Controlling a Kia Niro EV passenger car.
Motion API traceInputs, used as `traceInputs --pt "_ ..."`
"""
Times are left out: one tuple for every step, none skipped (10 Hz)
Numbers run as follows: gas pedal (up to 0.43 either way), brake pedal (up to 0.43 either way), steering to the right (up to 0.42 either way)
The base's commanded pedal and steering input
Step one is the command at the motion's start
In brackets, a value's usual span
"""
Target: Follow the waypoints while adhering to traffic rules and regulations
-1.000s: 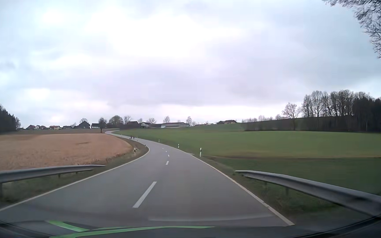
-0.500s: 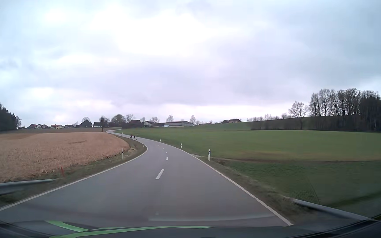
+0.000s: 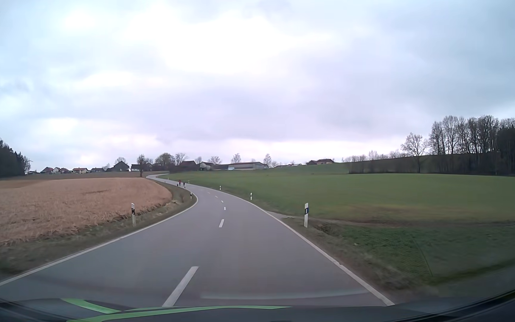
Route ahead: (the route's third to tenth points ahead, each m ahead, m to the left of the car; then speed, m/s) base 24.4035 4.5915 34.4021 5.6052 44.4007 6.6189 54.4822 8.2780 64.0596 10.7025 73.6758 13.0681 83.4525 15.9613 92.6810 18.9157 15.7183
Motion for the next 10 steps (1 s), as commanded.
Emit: traceInputs --pt "0.299 0.0 -0.016" --pt "0.299 0.0 -0.017" --pt "0.299 0.0 -0.017" --pt "0.299 0.0 -0.017" --pt "0.299 0.0 -0.016" --pt "0.287 0.0 -0.016" --pt "0.287 0.0 -0.016" --pt "0.287 0.0 -0.016" --pt "0.287 0.0 -0.016" --pt "0.287 0.0 -0.017"
